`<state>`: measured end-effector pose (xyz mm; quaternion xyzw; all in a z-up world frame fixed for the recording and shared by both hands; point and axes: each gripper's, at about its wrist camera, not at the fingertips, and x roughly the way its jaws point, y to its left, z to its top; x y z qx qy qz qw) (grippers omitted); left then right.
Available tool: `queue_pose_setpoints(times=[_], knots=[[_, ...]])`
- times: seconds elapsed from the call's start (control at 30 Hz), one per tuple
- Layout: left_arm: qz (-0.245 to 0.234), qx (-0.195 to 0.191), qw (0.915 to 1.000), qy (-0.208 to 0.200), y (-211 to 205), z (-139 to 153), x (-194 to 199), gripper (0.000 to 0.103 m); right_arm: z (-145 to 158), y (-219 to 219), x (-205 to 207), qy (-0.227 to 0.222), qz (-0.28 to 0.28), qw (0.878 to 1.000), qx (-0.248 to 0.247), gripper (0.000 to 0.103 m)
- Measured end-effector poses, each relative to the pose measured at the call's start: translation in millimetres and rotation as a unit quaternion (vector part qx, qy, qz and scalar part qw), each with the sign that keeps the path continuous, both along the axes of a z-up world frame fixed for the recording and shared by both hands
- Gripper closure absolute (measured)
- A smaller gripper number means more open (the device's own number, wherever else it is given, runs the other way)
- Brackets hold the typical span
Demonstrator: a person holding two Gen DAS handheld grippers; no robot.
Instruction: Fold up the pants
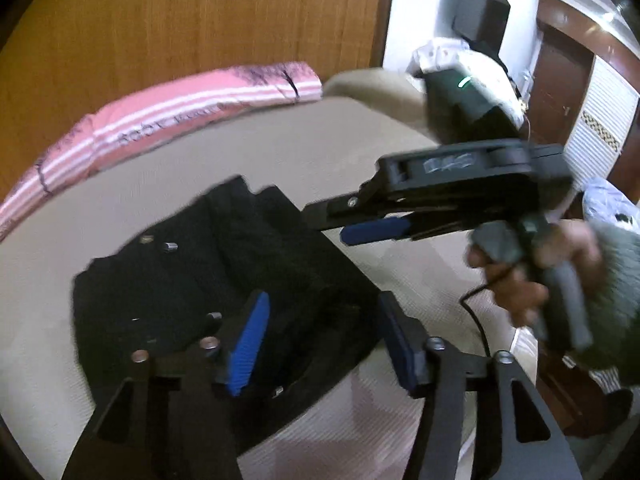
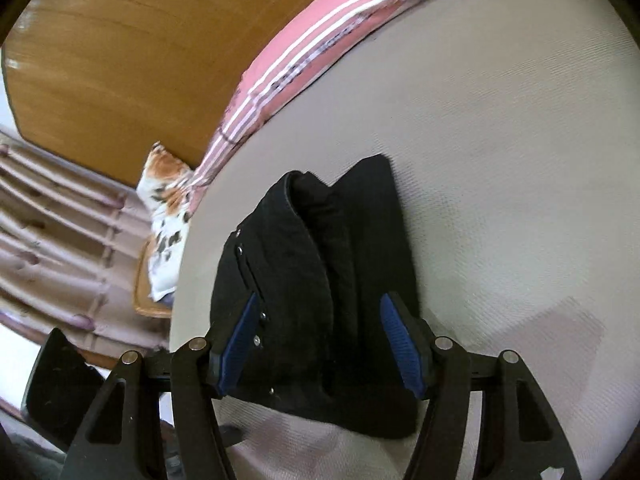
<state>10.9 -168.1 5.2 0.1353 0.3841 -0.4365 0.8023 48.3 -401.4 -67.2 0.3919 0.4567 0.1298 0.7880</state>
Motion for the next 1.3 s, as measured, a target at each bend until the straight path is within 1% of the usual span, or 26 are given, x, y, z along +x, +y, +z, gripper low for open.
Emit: queue_pose_setpoints(times=[0.03, 0.1, 0.17, 0.2, 0.23, 0.27, 0.33, 0.4, 0.47, 0.57, 0.67, 0.73, 0.77, 0.83, 0.9, 1.0, 1.03, 1.1, 1.13, 1.17, 1.2, 1.23, 1.27, 1.3], knots=[[0.012, -0.003, 0.9999, 0.000, 6.9, 1.6, 3.3, 0.042, -3.9, 1.4, 4.8, 0.004, 0.006, 1.000, -0.001, 0.042], [0.056, -0.006, 0.9984, 0.005, 30.5, 3.2, 17.8, 0.042, -13.5, 1.8, 17.1, 0.009, 0.015, 1.000, 0.001, 0.042], [0.108, -0.006, 0.9940, 0.016, 54.8, -0.4, 34.8, 0.042, -21.0, 0.7, 25.1, 0.010, 0.019, 1.000, 0.013, 0.042], [0.135, -0.006, 0.9905, 0.027, 65.8, -4.6, 44.3, 0.042, -25.3, 1.0, 31.0, 0.008, 0.026, 0.999, 0.025, 0.044], [0.155, -0.004, 0.9872, 0.035, 74.7, -9.0, 50.5, 0.041, -28.0, 1.0, 34.2, 0.006, 0.030, 0.999, 0.031, 0.048], [0.183, -0.004, 0.9820, 0.045, 85.8, -14.0, 58.8, 0.042, -30.5, 1.5, 38.0, 0.006, 0.032, 0.999, 0.034, 0.051], [0.217, -0.009, 0.9743, 0.060, 102.3, -22.2, 68.8, 0.042, -36.9, 3.3, 45.9, 0.003, 0.043, 0.998, 0.046, 0.061], [0.233, -0.008, 0.9696, 0.075, 116.0, -33.5, 70.3, 0.042, -46.1, 8.7, 51.9, 0.007, 0.051, 0.997, 0.064, 0.067], [0.238, 0.001, 0.9678, 0.082, 116.9, -44.3, 72.1, 0.042, -50.6, 12.3, 54.0, 0.004, 0.061, 0.996, 0.073, 0.067], [0.238, 0.023, 0.9677, 0.081, 111.9, -58.4, 74.9, 0.041, -47.4, 19.9, 54.1, -0.012, 0.082, 0.995, 0.063, 0.067], [0.238, 0.038, 0.9674, 0.078, 101.6, -67.5, 78.0, 0.040, -48.3, 18.9, 58.0, -0.011, 0.075, 0.995, 0.066, 0.071], [0.241, 0.044, 0.9664, 0.078, 98.9, -68.6, 79.5, 0.040, -44.7, 20.2, 58.4, -0.009, 0.062, 0.996, 0.067, 0.086], [0.242, 0.043, 0.9660, 0.081, 99.4, -66.6, 80.2, 0.040, -39.6, 22.4, 58.2, -0.012, 0.057, 0.996, 0.064, 0.089], [0.244, 0.032, 0.9656, 0.085, 101.1, -59.6, 81.1, 0.040, -26.4, 22.7, 53.3, -0.016, 0.041, 0.997, 0.065, 0.092], [0.246, 0.013, 0.9663, 0.074, 102.0, -45.5, 80.9, 0.040, -7.2, 19.0, 47.3, -0.035, 0.028, 0.996, 0.074, 0.092], [0.231, -0.010, 0.9718, 0.045, 93.7, -20.0, 78.8, 0.040, 19.5, 6.2, 37.9, -0.071, 0.003, 0.996, 0.058, 0.093], [0.220, -0.014, 0.9744, 0.042, 88.3, -15.6, 78.1, 0.040, 22.3, -2.0, 33.9, -0.076, -0.011, 0.996, 0.052, 0.093], [0.203, -0.014, 0.9782, 0.042, 78.6, -15.1, 77.2, 0.039, 14.7, -16.3, 28.1, -0.065, -0.036, 0.996, 0.040, 0.093], [0.192, -0.010, 0.9804, 0.044, 71.0, -19.8, 76.2, 0.039, 5.4, -21.3, 26.5, -0.050, -0.046, 0.997, 0.036, 0.093], [0.182, -0.004, 0.9820, 0.049, 65.7, -25.8, 75.6, 0.039, -10.5, -24.9, 25.2, -0.021, -0.052, 0.998, 0.018, 0.093], [0.174, 0.003, 0.9832, 0.056, 61.4, -32.4, 75.8, 0.039, -21.8, -25.3, 24.7, -0.001, -0.053, 0.999, 0.001, 0.092], [0.163, 0.020, 0.9843, 0.065, 54.9, -44.7, 75.6, 0.039, -31.8, -25.0, 24.4, 0.012, -0.054, 0.998, -0.011, 0.088], [0.160, 0.037, 0.9845, 0.062, 50.4, -53.1, 75.1, 0.039, -37.7, -25.7, 22.9, 0.010, -0.053, 0.998, -0.012, 0.086], [0.154, 0.056, 0.9848, 0.058, 46.3, -60.8, 74.2, 0.039, -36.8, -27.0, 22.0, 0.013, -0.055, 0.998, -0.012, 0.076]])
